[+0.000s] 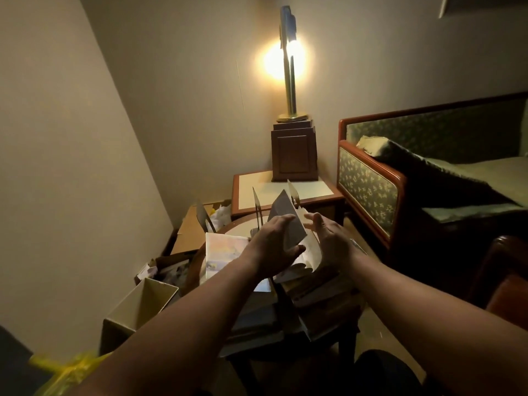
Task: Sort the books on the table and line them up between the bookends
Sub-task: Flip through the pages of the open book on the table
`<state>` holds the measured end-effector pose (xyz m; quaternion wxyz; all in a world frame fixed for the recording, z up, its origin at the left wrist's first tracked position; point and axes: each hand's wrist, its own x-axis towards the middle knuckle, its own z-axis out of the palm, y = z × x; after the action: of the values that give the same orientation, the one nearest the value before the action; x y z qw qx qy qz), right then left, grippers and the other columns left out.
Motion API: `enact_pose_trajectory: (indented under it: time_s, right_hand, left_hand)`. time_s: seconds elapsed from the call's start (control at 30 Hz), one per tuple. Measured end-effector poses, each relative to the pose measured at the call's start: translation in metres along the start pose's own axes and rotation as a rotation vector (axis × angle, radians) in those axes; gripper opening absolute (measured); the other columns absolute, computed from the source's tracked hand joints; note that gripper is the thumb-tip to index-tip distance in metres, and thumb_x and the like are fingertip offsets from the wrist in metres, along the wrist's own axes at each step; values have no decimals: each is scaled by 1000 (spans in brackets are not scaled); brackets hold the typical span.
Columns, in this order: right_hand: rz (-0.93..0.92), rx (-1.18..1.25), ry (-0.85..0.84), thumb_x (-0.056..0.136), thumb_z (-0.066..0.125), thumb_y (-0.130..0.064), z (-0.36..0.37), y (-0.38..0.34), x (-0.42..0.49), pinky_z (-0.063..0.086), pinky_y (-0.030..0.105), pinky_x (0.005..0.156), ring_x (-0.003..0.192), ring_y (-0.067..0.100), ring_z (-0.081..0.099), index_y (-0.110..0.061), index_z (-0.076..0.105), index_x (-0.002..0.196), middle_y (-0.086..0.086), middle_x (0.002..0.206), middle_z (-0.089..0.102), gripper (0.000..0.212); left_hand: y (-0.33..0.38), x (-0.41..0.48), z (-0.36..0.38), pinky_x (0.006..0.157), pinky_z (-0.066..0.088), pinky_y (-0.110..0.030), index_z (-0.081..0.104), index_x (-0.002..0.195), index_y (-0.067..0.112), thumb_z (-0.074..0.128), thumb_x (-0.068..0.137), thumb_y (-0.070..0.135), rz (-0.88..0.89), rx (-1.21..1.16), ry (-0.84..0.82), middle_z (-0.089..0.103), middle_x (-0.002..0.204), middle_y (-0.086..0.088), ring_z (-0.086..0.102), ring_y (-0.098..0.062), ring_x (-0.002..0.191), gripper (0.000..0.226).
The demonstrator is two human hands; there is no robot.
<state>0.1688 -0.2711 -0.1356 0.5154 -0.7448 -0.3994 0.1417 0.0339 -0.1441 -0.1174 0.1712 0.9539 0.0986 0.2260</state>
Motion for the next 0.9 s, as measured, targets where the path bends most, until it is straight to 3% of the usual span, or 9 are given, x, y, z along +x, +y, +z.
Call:
enact_pose_trajectory:
  time_s: [0.07,0.17,0.23,0.37,0.5,0.67,0.77,0.83,0.9]
  right_hand:
    - [-6,-10,3,82,17,-82,-2,1,0,46,41,98,119,24,57,-16,59,131,8,128,64,93]
    - [-66,-192,-52,102,37,-43,-1,0,-1,50,44,93,117,31,58,-14,59,131,13,129,62,47]
    - [-170,-355,-104,103,48,-26,3,2,-1,51,38,93,120,29,58,-19,55,137,10,134,60,36]
    - [-363,-549,-229,100,52,-30,15,8,-1,56,38,84,109,24,62,-29,52,139,8,129,61,39]
    - [-415,-600,-178,100,52,-34,18,0,1,56,41,88,117,23,59,-29,52,138,5,138,57,39]
    - [-407,-708,-187,99,53,-33,23,2,3,44,58,101,128,29,53,-28,48,135,3,139,57,37]
    - [-354,-707,-185,95,58,-31,25,7,0,41,59,105,130,32,51,-29,41,132,5,140,54,41]
    - [-348,-695,-189,93,62,-29,26,9,-4,38,58,108,131,31,50,-25,40,132,5,142,52,45]
    - [-347,-678,-191,93,61,-26,27,10,-6,34,60,110,134,31,47,-23,39,133,6,144,50,46]
  left_hand:
    - [1,3,-3,91,57,-33,39,145,16,77,82,30,26,-10,56,53,138,-7,56,-22,122,75]
    - [3,2,-15,89,58,-29,45,141,14,76,81,18,105,-7,97,56,132,-10,60,-23,118,68]
    - [1,-3,-23,90,58,-31,49,137,14,74,80,13,109,1,146,56,131,-9,59,-23,117,62]
    - [-4,-18,-30,101,49,-47,58,127,19,65,78,8,-2,323,120,52,139,-9,45,-31,131,51]
    - [-4,-29,-32,105,31,-55,66,114,29,65,81,20,-136,636,13,52,142,-1,35,-31,136,34]
    - [-11,-36,-36,114,8,-67,66,110,29,64,86,32,-300,694,-156,63,123,4,46,-25,129,25]
    - [-19,-43,-32,111,34,-52,67,108,29,65,88,32,-368,524,-308,65,112,3,57,-22,115,20]
    - [-26,-49,-27,90,54,-37,66,111,28,63,91,34,-400,372,-336,65,108,4,63,-16,99,21]
    - [-31,-51,-23,80,58,-34,62,116,27,55,96,39,-396,328,-328,65,108,3,62,-13,93,25]
